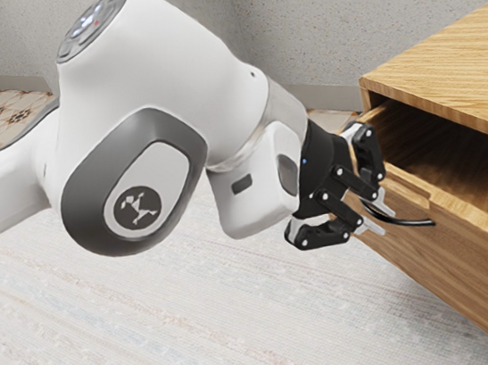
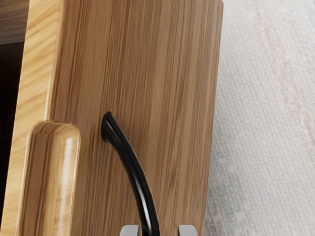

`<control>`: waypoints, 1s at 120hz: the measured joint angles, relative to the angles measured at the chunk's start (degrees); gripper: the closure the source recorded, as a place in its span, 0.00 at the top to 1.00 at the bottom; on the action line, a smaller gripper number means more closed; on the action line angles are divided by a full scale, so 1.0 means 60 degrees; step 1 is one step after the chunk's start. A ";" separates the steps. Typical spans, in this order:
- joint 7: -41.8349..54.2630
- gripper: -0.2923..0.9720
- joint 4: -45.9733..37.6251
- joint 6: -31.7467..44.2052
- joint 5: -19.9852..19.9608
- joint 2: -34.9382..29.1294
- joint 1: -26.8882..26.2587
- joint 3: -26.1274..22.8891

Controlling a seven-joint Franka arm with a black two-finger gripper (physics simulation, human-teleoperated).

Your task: Pull the drawer handle with one arm to open the drawer

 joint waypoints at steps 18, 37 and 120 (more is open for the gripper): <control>-0.0017 0.23 -0.0197 0.0011 0.0000 -0.0214 0.0029 0.0009; -0.0031 0.23 -0.0396 0.0023 0.0000 -0.0407 0.0033 0.0010; -0.0124 0.23 -0.1314 0.0169 0.0001 -0.1229 0.0049 0.0009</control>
